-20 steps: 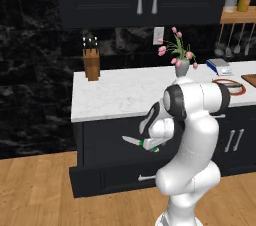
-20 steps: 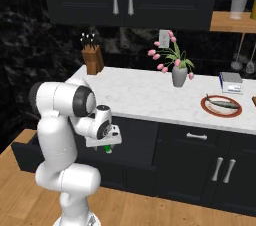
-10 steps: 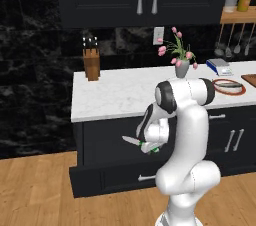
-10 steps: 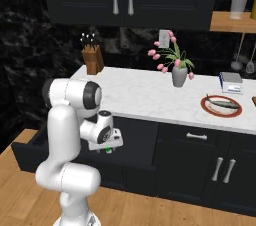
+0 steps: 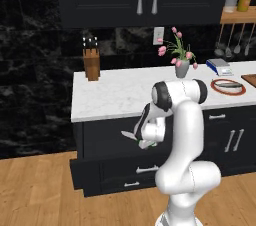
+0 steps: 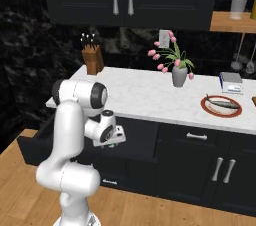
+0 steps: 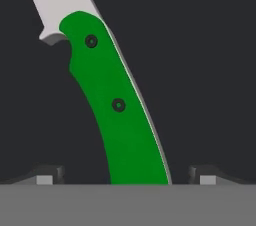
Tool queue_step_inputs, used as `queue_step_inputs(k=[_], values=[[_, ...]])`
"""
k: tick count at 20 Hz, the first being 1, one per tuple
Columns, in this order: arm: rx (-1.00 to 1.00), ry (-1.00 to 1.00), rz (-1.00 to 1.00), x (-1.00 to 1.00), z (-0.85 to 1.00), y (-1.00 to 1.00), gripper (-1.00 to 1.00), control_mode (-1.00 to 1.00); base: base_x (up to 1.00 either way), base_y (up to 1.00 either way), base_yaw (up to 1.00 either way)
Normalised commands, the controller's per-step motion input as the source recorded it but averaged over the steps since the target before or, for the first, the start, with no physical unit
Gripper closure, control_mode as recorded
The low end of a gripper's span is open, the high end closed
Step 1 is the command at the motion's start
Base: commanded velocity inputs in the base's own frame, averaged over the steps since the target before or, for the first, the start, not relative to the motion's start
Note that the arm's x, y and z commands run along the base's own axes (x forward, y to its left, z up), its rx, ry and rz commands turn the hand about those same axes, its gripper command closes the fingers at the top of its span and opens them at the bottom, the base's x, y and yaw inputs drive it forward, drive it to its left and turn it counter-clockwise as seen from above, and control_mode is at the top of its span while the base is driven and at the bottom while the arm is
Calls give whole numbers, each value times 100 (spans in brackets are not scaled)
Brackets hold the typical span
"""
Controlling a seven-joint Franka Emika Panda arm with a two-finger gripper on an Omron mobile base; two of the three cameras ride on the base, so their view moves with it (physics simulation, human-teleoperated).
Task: Pick up the knife from the drawer and place it on the cutting board. Then place the meat from the plate to the cutting board.
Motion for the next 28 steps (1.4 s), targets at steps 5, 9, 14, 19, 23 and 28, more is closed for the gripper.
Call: queue_step_inputs(k=[5,9,14,19,23,28], values=[[-8,9,2,-51,-83,18,100,-100,0,0,0],[-11,28,10,-100,-79,21,100,-100,0,0,0],[-10,39,13,-100,-70,18,100,-100,0,0,0],[-7,36,13,-100,-61,8,100,-100,0,0,0],[0,8,18,-100,14,3,100,-100,0,0,0],[0,-27,25,-100,96,1,100,-100,0,0,0]])
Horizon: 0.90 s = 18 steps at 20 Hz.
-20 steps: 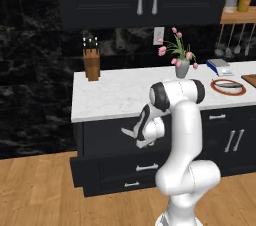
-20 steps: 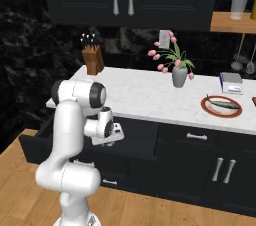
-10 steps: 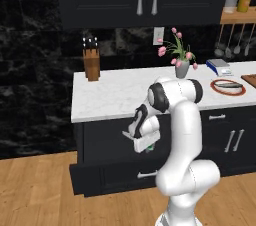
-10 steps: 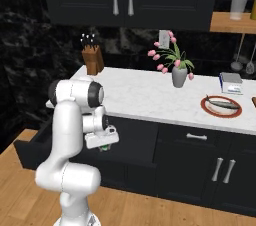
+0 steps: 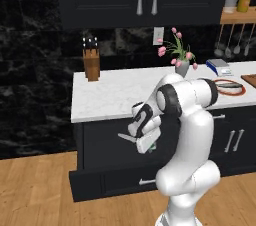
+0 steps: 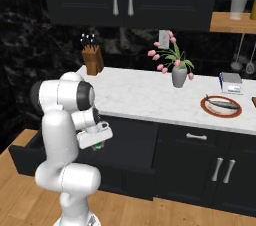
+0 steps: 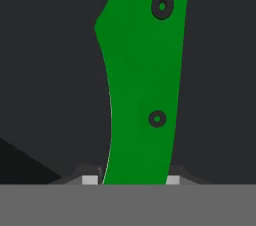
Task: Pick up the knife from the drawer and place it on the cutting board. Then place the meat from the plate to the cutting board.
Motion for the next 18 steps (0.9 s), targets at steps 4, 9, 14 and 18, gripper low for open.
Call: queue_step_inputs(k=[4,9,14,18], values=[[0,-37,8,-100,86,-5,100,-100,0,0,0],[1,-21,0,-77,90,-6,100,-100,0,0,0],[0,-3,0,-2,100,0,100,-100,0,0,0],[0,-9,-4,0,100,-4,100,-100,0,0,0]])
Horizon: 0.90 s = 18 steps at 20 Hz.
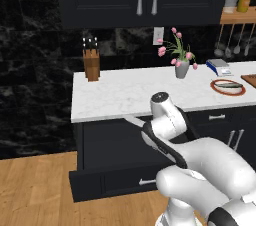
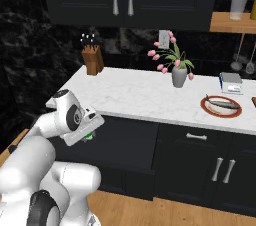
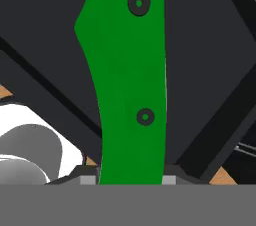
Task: Pick up the knife from the drawer and place it on the cutting board. Then place the meat from the plate to the cutting board.
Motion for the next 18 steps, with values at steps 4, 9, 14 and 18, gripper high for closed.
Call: queue_step_inputs(k=[4,9,14,18], values=[[6,-23,-4,-31,100,-41,100,-100,0,0,0],[8,-21,0,-32,73,-36,100,-100,0,0,0],[11,-8,0,-46,25,-57,100,-100,0,0,0],[3,0,0,-13,0,-19,100,100,-35,-68,-1]])
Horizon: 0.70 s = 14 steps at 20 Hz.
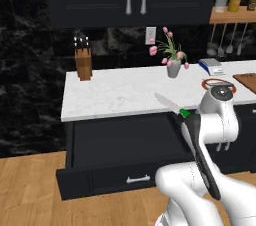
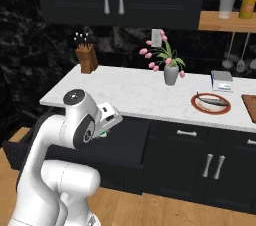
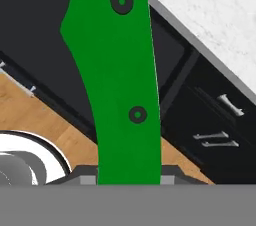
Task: Pick up the knife from the drawer and place it on the cutting board. Then place the meat from the plate to the cutting board.
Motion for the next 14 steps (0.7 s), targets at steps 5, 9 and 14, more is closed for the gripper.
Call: queue_step_inputs(k=[5,9,14], values=[[0,0,0,0,0,0,100,100,-6,-100,-10],[0,0,0,0,0,0,100,100,3,-100,-13],[0,0,0,0,0,0,100,100,22,-100,-10]])
